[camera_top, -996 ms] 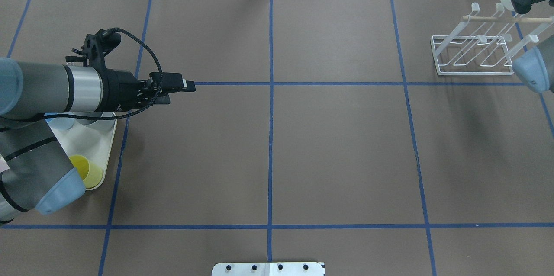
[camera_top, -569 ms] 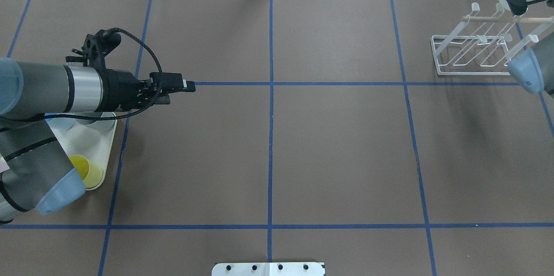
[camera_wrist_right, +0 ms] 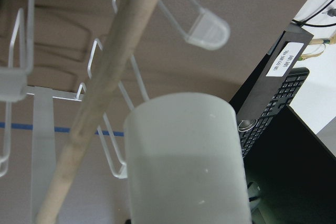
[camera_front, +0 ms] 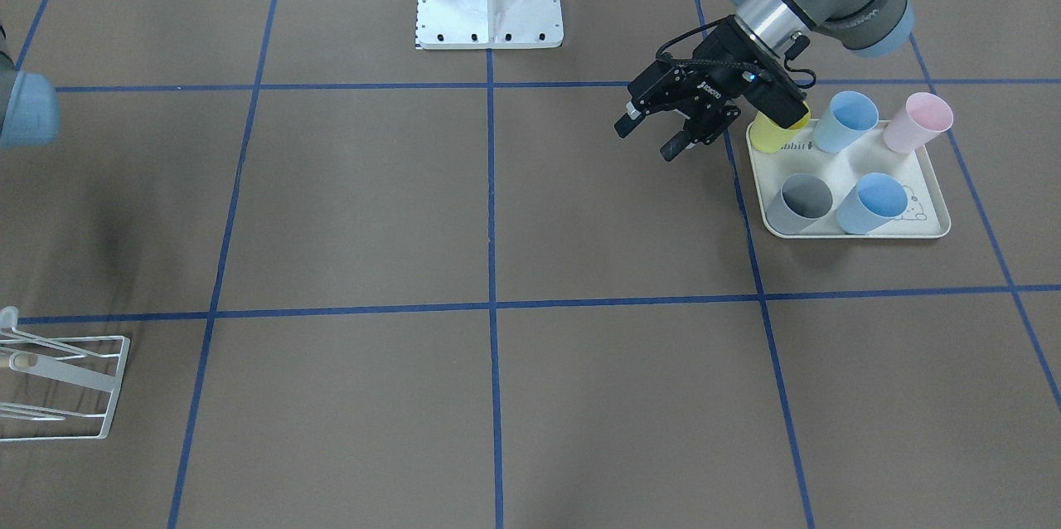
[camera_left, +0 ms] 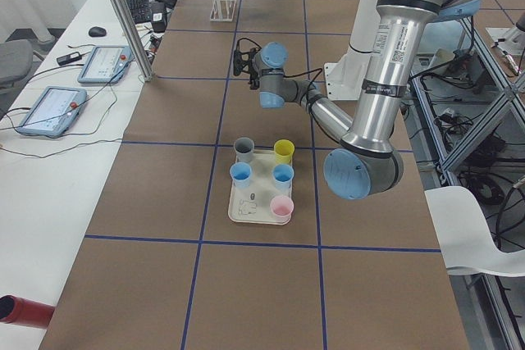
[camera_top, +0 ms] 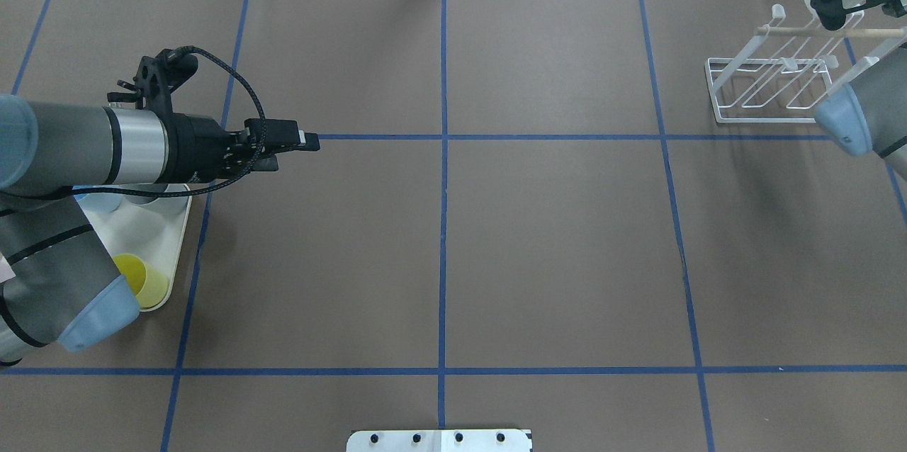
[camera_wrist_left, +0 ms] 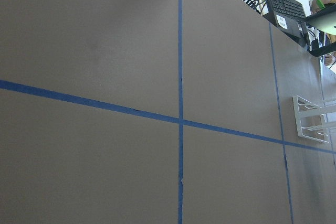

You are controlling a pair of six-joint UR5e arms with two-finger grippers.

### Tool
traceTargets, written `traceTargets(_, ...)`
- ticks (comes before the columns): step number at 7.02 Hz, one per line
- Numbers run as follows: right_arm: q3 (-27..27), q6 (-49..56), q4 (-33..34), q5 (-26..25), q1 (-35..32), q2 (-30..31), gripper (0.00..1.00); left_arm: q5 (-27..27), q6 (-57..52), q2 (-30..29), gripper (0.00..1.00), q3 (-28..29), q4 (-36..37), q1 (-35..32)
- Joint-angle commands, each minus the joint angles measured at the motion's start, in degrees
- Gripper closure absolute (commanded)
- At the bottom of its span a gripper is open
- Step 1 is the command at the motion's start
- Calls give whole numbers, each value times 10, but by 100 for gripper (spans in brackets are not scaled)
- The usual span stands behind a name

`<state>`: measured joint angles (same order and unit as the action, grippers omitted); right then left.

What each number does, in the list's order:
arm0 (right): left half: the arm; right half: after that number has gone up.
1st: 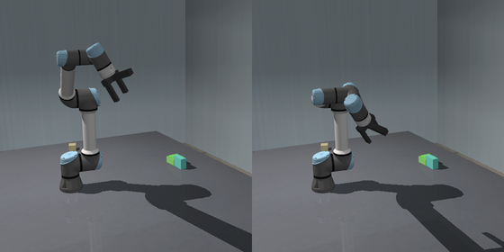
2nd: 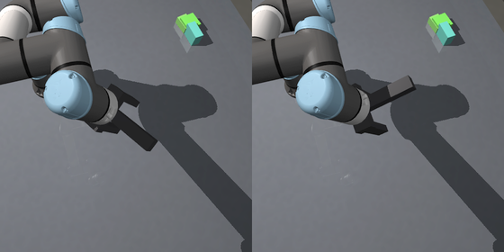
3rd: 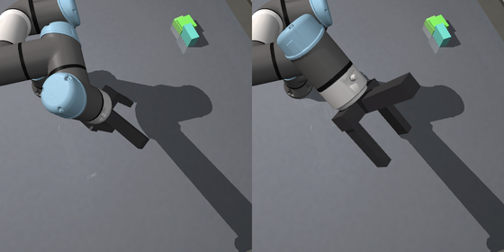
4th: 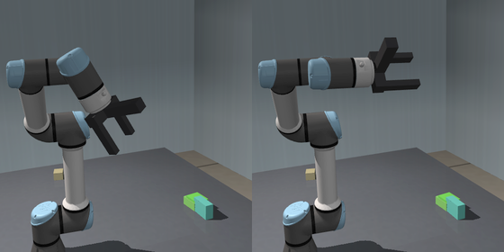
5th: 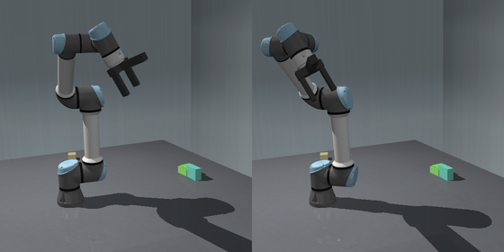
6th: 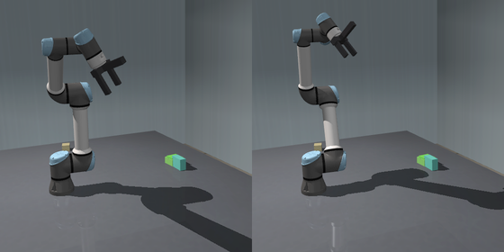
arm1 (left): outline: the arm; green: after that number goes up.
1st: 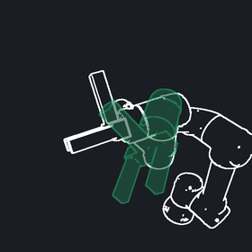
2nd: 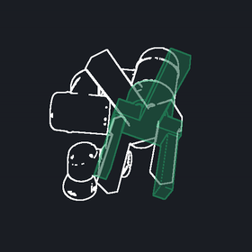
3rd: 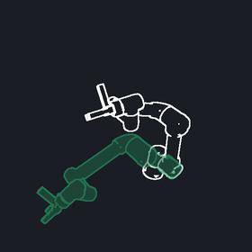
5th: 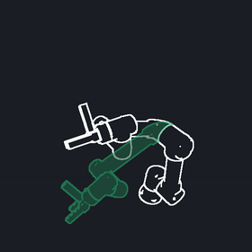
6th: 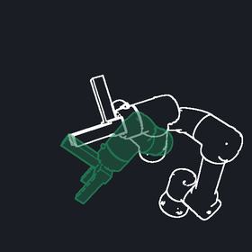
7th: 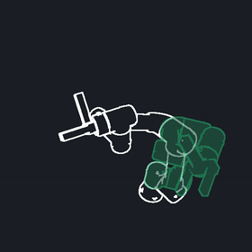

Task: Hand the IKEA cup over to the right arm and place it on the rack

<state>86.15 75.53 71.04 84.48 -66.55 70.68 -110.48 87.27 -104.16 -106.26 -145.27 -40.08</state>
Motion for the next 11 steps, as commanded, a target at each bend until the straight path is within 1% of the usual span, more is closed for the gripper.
traceTargets(1,-9,-1,0,-17,11,1,99,0,0,0,0,0,0,0)
traceTargets(2,-9,-4,0,-31,20,1,89,0,0,0,0,0,0,1)
traceTargets(3,-9,-5,1,-46,26,2,76,0,1,-1,0,0,0,1)
traceTargets(4,-10,-6,1,-54,29,2,59,0,1,-1,0,1,0,2)
traceTargets(5,-10,-6,0,-56,32,1,34,0,1,-1,0,1,0,2)
traceTargets(6,-14,-7,0,-58,33,1,14,0,1,-1,0,1,0,2)
traceTargets(7,-13,-10,0,-59,34,1,13,0,1,-1,0,2,0,2)
traceTargets(10,-12,-13,0,-58,34,-4,13,-1,0,-1,0,3,-1,3)
traceTargets(11,6,-28,2,-54,34,-12,13,-2,-3,-1,0,0,0,1)
